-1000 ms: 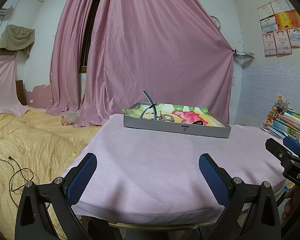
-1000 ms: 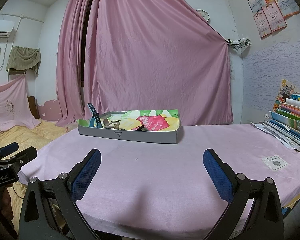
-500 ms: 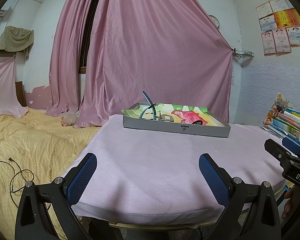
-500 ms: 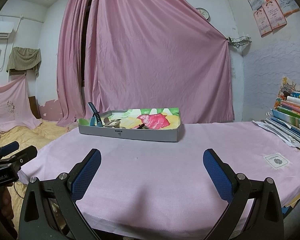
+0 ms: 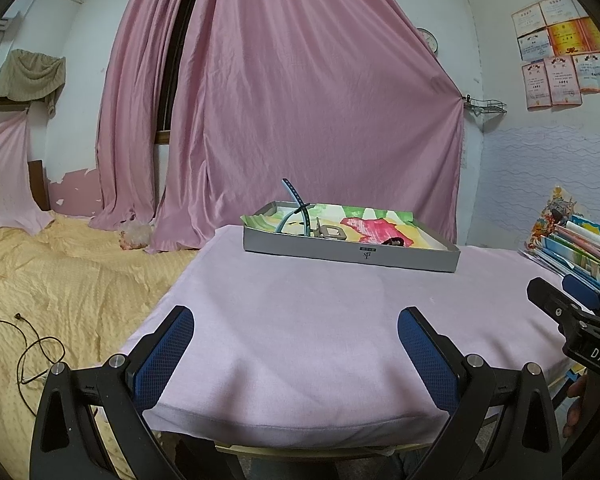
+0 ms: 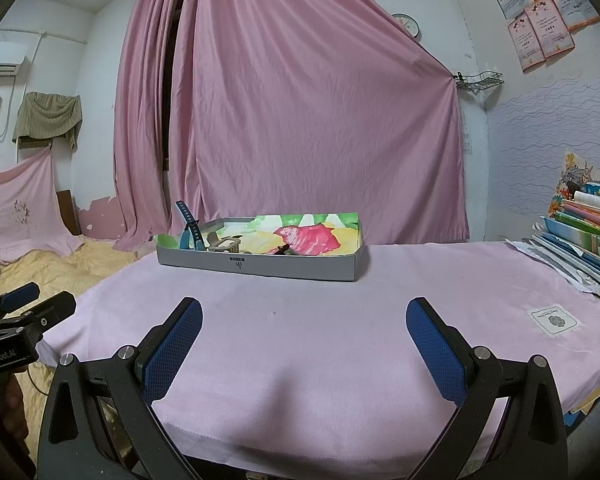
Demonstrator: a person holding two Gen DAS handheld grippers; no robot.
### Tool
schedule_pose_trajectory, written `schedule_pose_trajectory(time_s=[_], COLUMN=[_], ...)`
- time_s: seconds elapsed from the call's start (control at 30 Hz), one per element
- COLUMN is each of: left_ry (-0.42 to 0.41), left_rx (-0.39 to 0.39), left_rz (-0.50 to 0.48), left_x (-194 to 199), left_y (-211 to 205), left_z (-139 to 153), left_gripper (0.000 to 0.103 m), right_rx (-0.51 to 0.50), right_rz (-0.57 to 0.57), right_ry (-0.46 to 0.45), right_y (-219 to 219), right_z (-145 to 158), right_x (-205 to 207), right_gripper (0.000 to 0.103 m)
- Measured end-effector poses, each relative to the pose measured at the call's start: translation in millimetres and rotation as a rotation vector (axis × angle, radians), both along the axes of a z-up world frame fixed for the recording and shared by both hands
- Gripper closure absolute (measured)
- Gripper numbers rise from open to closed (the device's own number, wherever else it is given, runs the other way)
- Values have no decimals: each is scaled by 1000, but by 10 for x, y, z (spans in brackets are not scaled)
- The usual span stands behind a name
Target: Organize jewelry
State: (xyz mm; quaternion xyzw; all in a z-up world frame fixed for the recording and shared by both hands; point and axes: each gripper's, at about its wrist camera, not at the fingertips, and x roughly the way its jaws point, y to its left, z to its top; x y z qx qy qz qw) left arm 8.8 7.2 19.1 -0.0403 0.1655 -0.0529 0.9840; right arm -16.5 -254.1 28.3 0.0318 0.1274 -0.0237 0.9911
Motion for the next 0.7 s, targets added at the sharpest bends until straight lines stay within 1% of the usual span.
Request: schedule_pose_trajectory(time_s=[0.17, 0.4, 0.7], left_ry=[38, 24, 31], left_rx=[-14, -14, -6], left_rz=[-1, 12, 18], left_x=[48, 40, 60], left_y=[17, 42, 59], left_z=[-41, -46, -47], left_gripper=[1, 1, 1], right_rx=[-1, -1, -2], right_rz=[0, -1, 0], right_ry=[0, 3, 6], right_y=[-3, -4, -6], right_z=[2, -10, -31], right_x=[2, 11, 17], right_gripper=[3, 3, 3])
